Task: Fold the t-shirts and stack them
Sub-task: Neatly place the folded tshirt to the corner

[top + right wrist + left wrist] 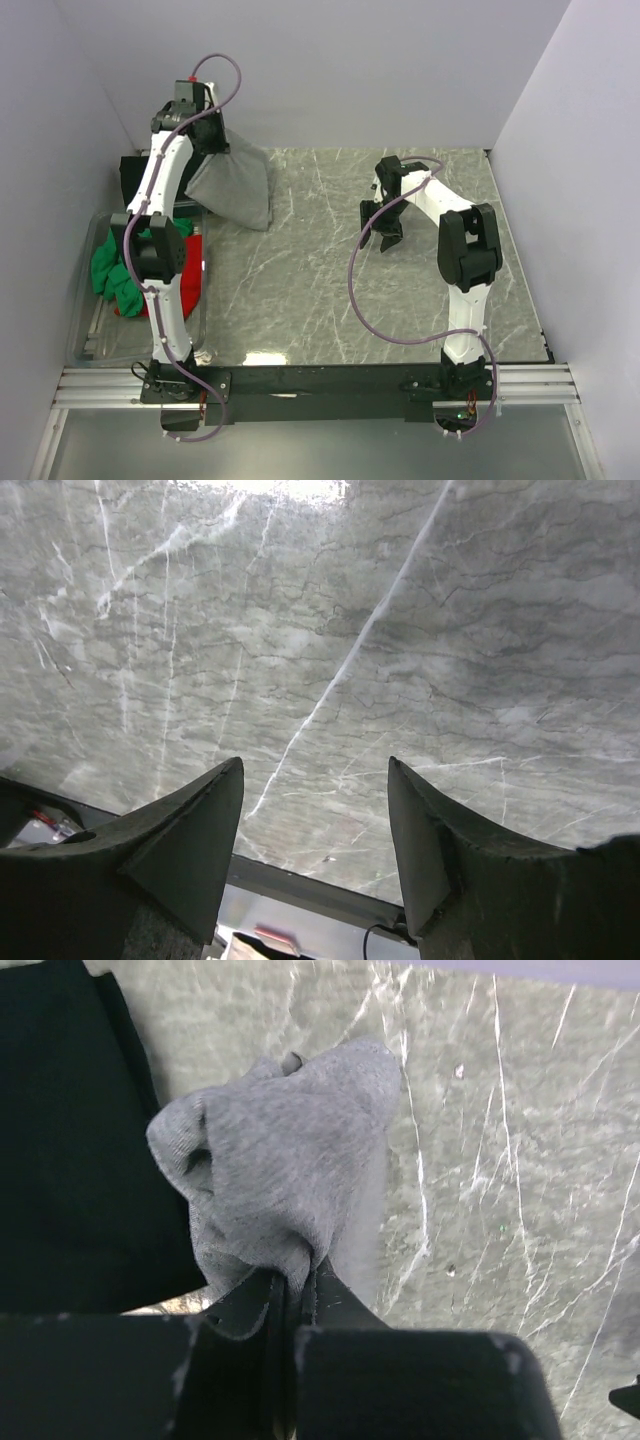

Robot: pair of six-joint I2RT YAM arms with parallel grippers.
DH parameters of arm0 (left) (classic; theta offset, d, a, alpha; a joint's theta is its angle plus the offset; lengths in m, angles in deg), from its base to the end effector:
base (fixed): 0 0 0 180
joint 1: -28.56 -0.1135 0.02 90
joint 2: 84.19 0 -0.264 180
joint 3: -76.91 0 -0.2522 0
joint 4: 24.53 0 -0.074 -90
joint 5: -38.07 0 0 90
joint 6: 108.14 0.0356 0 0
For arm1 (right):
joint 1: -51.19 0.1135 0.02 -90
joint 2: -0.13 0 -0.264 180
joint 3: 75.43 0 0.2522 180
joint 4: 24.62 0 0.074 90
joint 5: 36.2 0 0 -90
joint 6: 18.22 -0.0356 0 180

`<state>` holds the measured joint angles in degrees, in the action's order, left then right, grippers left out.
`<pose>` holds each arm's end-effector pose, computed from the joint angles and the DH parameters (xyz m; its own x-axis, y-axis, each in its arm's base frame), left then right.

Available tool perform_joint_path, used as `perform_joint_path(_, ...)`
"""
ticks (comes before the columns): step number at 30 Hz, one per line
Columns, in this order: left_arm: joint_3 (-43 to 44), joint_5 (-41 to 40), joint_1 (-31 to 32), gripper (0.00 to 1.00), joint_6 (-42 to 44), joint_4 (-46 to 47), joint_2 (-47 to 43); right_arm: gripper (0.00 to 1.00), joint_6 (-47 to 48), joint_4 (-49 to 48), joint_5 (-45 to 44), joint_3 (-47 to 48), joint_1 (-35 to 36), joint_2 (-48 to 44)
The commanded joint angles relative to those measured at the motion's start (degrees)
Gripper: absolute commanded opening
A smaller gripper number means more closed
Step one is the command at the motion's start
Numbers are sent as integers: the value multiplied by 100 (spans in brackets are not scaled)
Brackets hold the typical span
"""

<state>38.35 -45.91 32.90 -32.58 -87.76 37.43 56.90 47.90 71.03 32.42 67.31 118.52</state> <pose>0.4735 -0.0397 0.3486 -0.7013 -0.1955 -0.6855 -0.0244 0.9677 -0.2509 0.3876 0.1230 0.1924 -0.9986 -0.0333 -0.0413 -0.0446 0.9480 0.3152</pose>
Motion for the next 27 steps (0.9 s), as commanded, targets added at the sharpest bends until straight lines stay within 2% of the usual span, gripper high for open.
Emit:
perform_joint_path(1, 381, 303, -187, 0, -42, 175, -306, 66, 81, 65, 70, 119, -39, -26)
perform_joint_path(7, 477, 514, -416, 0, -121, 350, -385, 66, 72, 39, 96, 58, -30, -70)
perform_joint_path(27, 759, 1471, -1813, 0, -595, 1027, -376, 66, -7, -137, 131, -356, -21, -272)
